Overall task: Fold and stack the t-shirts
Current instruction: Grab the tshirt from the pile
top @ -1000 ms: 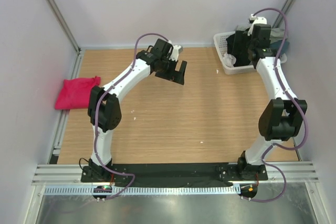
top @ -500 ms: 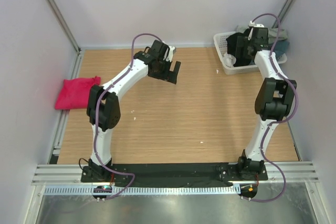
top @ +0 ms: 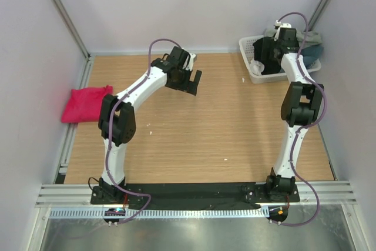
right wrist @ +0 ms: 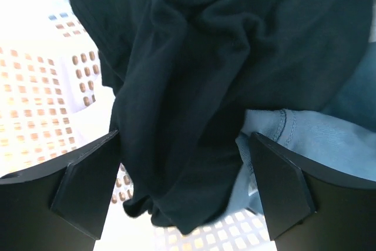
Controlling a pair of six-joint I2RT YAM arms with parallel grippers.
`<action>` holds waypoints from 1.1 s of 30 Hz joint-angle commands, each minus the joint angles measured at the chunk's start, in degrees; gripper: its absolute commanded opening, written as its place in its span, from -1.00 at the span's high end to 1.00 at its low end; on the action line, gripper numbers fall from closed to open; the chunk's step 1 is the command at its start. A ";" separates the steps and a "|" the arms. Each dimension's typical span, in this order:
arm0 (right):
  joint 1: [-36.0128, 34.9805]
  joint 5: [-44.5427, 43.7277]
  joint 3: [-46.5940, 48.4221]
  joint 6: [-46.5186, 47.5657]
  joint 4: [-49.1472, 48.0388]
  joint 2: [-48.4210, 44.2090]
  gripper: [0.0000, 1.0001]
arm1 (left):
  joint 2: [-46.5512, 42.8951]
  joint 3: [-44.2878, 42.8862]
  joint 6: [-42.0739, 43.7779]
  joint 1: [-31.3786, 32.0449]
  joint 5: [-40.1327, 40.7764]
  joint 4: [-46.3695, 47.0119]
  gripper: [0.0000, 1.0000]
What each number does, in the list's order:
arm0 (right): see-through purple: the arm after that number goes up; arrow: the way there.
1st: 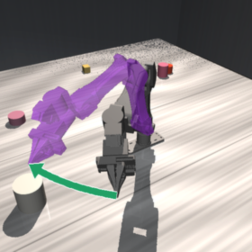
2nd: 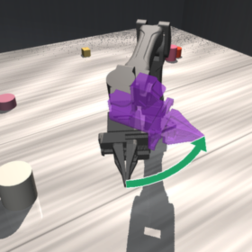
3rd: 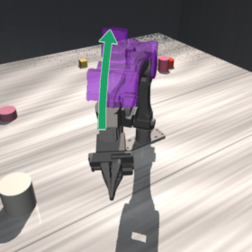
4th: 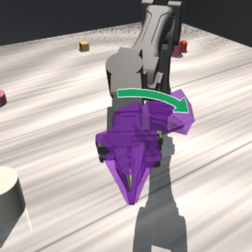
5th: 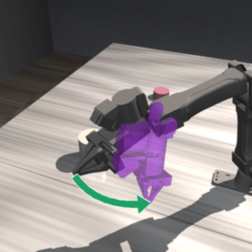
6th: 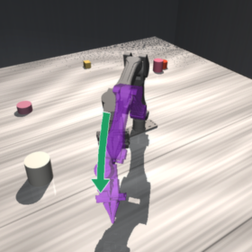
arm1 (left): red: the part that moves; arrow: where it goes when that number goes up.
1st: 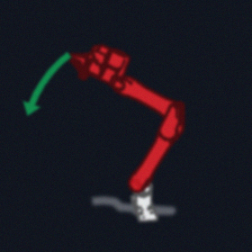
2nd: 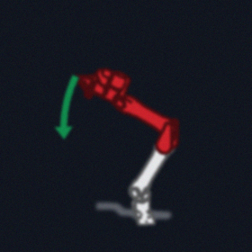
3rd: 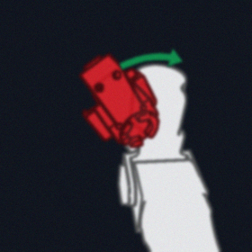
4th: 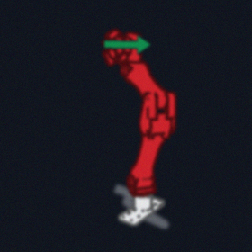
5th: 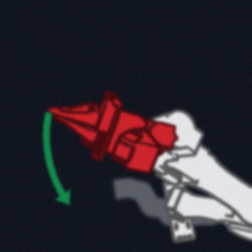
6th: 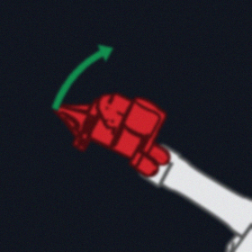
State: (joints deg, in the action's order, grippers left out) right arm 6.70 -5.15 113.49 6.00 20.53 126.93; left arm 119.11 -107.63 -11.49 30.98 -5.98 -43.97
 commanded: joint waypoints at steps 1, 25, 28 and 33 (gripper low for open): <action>-0.72 0.84 2.70 1.47 -2.16 1.38 -0.86 | -0.19 0.49 0.94 -0.31 0.88 0.99 -0.99; -3.18 4.36 1.38 4.72 -0.67 -11.00 0.97 | -0.02 0.93 0.15 -0.22 2.46 2.65 -0.99; -3.45 7.17 1.55 4.11 -0.23 -12.67 0.98 | -0.28 1.55 -0.29 -0.22 2.29 2.92 -0.99; -3.89 10.68 7.08 2.01 0.73 -14.96 0.98 | -0.98 1.47 0.84 -0.66 3.94 2.74 -0.99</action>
State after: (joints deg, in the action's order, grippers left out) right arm 3.62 1.52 114.93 9.65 23.24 116.86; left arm 119.22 -106.00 -11.49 30.96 -3.90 -43.05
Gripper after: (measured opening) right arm 0.086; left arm 0.994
